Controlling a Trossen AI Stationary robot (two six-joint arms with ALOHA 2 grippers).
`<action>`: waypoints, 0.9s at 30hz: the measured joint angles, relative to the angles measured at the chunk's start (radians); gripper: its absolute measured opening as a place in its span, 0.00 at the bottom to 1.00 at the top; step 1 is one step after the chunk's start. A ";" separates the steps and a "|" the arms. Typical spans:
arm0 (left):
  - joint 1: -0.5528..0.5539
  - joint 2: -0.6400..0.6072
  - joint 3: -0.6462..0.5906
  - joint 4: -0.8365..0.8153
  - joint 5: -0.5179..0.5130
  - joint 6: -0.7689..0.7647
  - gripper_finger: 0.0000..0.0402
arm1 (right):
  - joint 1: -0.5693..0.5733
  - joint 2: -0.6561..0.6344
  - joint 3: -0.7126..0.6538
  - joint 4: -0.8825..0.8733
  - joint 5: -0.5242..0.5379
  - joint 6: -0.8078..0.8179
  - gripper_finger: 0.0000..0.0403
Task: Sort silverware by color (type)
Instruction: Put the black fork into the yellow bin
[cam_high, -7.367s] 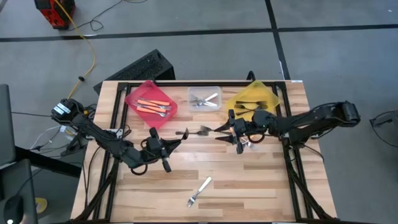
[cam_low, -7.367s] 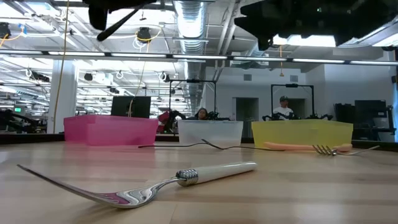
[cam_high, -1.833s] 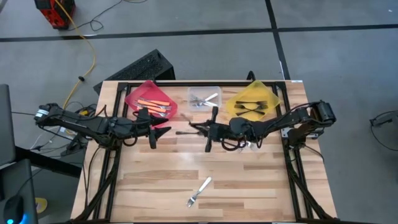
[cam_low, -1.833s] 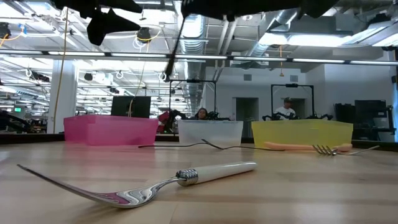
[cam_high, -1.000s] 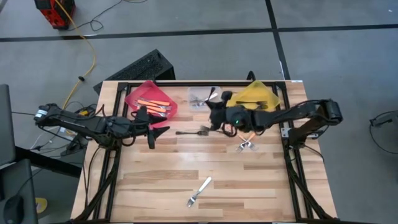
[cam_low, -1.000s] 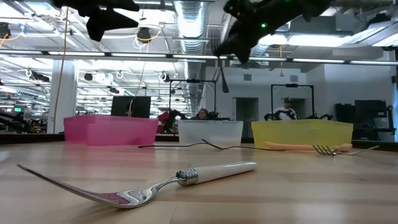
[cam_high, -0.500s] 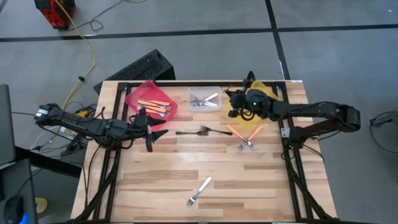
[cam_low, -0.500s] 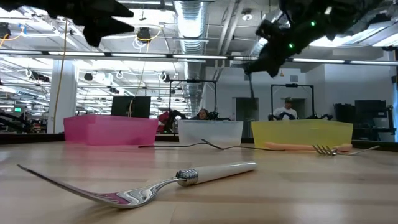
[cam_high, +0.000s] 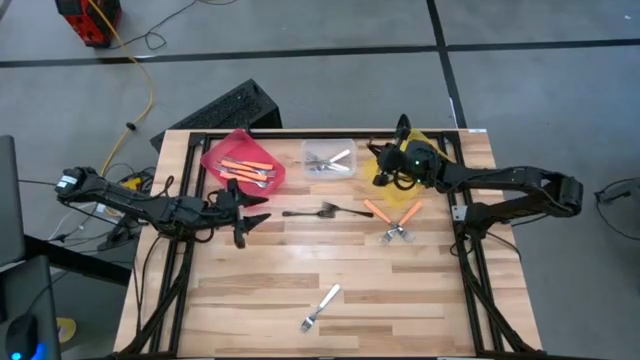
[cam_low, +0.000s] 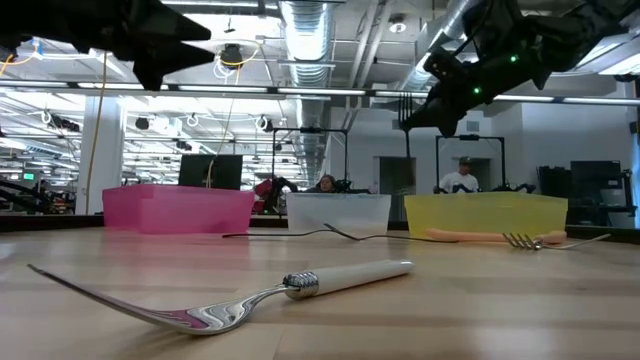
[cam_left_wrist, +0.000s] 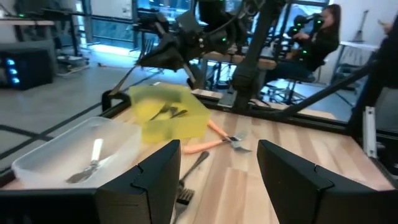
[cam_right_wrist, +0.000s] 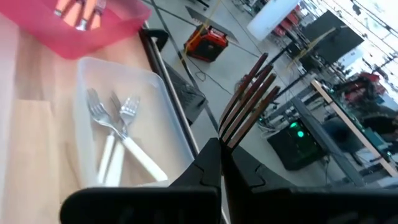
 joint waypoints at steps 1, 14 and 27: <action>0.000 0.000 -0.007 0.004 -0.007 -0.002 0.50 | -0.005 0.000 0.000 0.004 -0.001 -0.001 0.05; 0.000 0.000 -0.024 0.007 -0.107 -0.104 0.50 | -0.010 0.000 0.000 0.045 -0.002 -0.003 0.06; -0.001 0.050 -0.023 0.004 -0.110 -0.188 0.50 | -0.010 0.001 0.000 0.051 -0.002 0.019 0.06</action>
